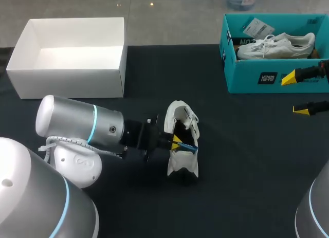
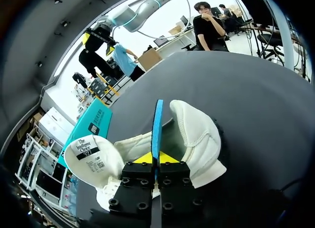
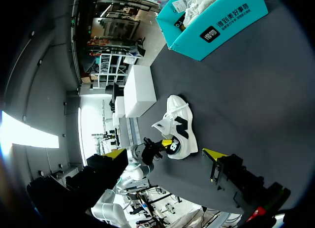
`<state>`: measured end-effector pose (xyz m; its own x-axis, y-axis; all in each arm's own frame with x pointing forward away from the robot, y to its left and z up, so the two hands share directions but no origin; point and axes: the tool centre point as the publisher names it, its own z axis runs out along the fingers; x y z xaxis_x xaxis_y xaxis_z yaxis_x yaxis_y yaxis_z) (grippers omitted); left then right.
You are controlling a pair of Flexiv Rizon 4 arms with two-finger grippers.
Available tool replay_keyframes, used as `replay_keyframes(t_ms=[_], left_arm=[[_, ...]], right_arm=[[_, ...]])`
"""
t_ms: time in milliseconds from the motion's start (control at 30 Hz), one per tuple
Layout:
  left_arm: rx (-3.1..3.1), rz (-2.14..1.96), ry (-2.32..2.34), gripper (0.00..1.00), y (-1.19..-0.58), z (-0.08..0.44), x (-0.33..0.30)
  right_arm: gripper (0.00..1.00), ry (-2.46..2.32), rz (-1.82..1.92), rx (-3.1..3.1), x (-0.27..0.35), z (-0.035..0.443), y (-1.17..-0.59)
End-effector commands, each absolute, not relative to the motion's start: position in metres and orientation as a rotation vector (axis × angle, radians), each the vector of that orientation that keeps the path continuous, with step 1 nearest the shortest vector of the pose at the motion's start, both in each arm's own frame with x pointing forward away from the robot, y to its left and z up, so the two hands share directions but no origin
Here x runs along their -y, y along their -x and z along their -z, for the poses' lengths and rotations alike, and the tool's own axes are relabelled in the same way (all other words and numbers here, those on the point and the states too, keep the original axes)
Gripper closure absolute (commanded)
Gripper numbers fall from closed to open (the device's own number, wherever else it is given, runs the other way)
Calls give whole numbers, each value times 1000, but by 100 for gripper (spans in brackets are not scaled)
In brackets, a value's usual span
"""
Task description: Take the shoe out of the shoebox, open the shoe tongue, remove and reinsert the insole, then place the shoe into the shoebox
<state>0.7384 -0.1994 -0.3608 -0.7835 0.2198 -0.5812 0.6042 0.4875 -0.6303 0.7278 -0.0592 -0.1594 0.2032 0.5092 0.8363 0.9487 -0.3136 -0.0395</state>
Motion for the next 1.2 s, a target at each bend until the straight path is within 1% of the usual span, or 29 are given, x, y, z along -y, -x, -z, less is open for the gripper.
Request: replay_keyframes(t_ms=[33,67,100,167,400,500,533,567,600,1200], left_arm=[[-2313,1233,-690,86,-734,361,204],[-2310,1240,-691,68,-733,358,204],[-2304,1245,-699,59,-731,355,203],[-2289,1261,-700,57,-729,348,201],[-2267,1284,-705,62,-725,341,202],[-2268,1290,-708,71,-724,342,204],[-2270,1291,-710,75,-724,343,205],[-2274,1292,-713,94,-724,344,206],[-2279,1289,-719,100,-724,345,206],[-2328,1216,-697,100,-743,368,212]], right_arm=[[0,1916,999,1352,59,160,-728],[0,1916,999,1352,59,160,-728],[0,1916,999,1352,59,160,-728],[0,1916,999,1352,59,160,-728],[0,1916,999,1352,59,160,-728],[0,1916,999,1352,59,160,-728],[0,1916,999,1352,59,160,-728],[0,1916,999,1352,59,160,-728],[0,1916,999,1352,59,160,-728],[0,1916,999,1352,59,160,-728]])
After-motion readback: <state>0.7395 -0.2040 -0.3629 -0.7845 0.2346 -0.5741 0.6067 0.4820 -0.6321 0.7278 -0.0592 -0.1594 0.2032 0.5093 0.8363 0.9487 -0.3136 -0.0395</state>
